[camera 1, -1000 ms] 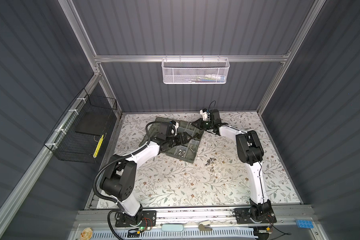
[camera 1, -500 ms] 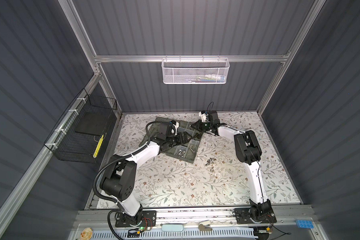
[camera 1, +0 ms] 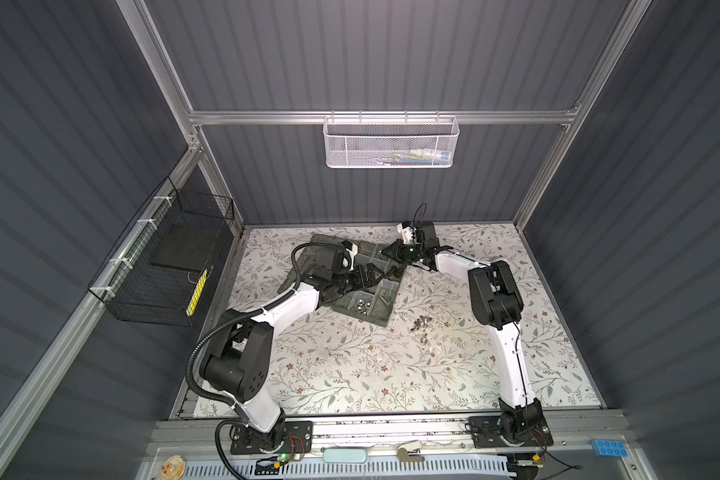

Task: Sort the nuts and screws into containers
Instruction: 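Lower the silver nut into a box compartment and open the right gripper, then withdraw the open right gripper from the box back over the nut pile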

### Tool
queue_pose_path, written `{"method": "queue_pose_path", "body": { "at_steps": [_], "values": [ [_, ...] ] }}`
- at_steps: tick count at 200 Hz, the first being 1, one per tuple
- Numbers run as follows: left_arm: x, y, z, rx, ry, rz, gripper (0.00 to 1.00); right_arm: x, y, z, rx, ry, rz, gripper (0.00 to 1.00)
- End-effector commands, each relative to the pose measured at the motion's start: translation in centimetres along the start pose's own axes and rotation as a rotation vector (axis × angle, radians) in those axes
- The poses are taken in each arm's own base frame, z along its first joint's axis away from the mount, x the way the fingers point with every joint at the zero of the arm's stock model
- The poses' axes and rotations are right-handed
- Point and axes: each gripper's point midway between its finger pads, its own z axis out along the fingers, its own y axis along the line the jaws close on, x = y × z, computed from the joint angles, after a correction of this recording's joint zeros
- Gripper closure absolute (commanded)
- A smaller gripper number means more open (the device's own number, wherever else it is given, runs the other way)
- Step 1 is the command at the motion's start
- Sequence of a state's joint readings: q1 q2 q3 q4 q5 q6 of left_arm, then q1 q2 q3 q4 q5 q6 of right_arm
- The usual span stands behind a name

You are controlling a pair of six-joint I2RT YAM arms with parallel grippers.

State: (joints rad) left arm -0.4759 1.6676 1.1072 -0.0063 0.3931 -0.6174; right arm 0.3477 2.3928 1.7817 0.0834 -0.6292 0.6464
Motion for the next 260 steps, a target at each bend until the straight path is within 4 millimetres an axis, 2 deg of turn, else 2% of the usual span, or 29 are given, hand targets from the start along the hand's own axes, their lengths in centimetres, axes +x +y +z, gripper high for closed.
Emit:
{"method": "queue_pose_path", "body": {
  "at_steps": [1,104,151,170,210,227,260],
  "values": [
    [0.1,0.2,0.4,0.010,0.011,-0.015,0.00,0.6,-0.9,0.5,0.027,0.020,0.003,0.87],
    [0.0,0.1,0.3,0.014,0.007,-0.013,0.00,0.6,-0.9,0.4,0.028,0.019,0.004,0.77],
    [-0.1,0.1,0.2,0.009,0.005,-0.010,0.00,-0.1,0.0,-0.2,0.004,-0.015,-0.014,0.71],
    [-0.1,0.1,0.0,0.002,-0.002,-0.003,0.00,-0.9,1.1,-1.6,-0.019,-0.062,-0.040,0.66],
    [-0.7,0.5,-0.6,-0.047,-0.024,0.033,0.00,-2.1,3.2,-6.0,-0.052,-0.164,-0.101,0.57],
    [-0.6,0.7,-0.6,-0.060,-0.018,0.034,0.00,-2.2,2.7,-7.6,-0.044,-0.197,-0.087,0.53],
    [-1.2,1.2,-0.6,-0.106,-0.026,0.034,0.00,-1.1,0.9,-10.3,-0.030,-0.225,-0.009,0.41]
  ]
}}
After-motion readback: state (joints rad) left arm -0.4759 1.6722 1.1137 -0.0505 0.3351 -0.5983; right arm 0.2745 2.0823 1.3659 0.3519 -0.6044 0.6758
